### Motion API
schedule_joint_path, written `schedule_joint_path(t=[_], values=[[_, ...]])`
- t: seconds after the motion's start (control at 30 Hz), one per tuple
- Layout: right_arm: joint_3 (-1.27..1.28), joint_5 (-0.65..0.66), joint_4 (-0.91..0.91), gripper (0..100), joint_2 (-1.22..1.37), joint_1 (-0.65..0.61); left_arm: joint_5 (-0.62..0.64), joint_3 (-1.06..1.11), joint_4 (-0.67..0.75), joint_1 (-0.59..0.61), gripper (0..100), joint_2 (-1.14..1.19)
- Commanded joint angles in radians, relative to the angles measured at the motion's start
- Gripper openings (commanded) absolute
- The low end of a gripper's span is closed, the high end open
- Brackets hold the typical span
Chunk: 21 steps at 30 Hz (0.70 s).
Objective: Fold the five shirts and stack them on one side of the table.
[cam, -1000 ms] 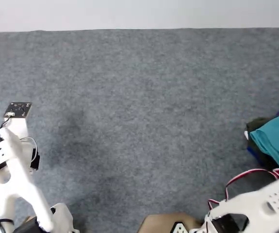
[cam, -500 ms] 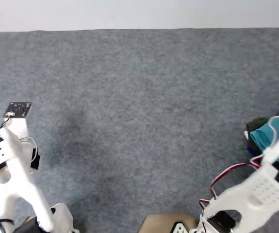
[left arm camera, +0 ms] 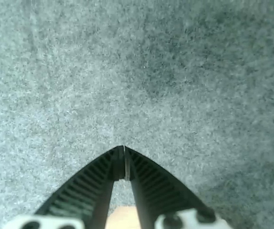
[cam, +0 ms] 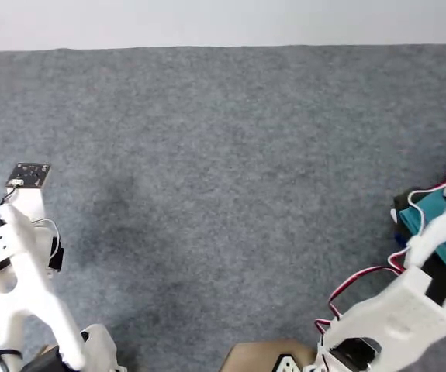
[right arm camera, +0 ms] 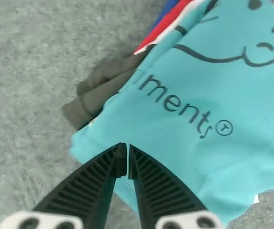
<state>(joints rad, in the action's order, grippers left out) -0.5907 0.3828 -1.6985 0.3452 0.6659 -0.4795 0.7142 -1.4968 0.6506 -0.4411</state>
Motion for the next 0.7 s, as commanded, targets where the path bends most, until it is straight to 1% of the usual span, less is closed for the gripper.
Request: schedule_joint_path(t=[0.0, 0.17, 0.3, 0.47, 0.67], values=[[0.002, -0.008, 0.024, 1.0, 0.045, 0.016, -0.003, -0.002, 0.014, -0.005, 1, -0.025], [0.005, -0.008, 0.021, 0.9, 0.177, 0.008, -0.003, -0.002, 0.014, -0.005, 1, -0.025], [0.0, -0.008, 0.016, 0.9, 0.2, 0.008, -0.003, -0.002, 0.014, -0.005, 1, -0.025], [-0.002, -0.008, -0.008, 0.9, 0.107, 0.007, -0.003, -0.002, 0.014, -0.005, 1, -0.025], [-0.002, -0.003, -0.041, 0.9, -0.058, -0.045, -0.003, -0.002, 0.014, -0.005, 1, -0.025]])
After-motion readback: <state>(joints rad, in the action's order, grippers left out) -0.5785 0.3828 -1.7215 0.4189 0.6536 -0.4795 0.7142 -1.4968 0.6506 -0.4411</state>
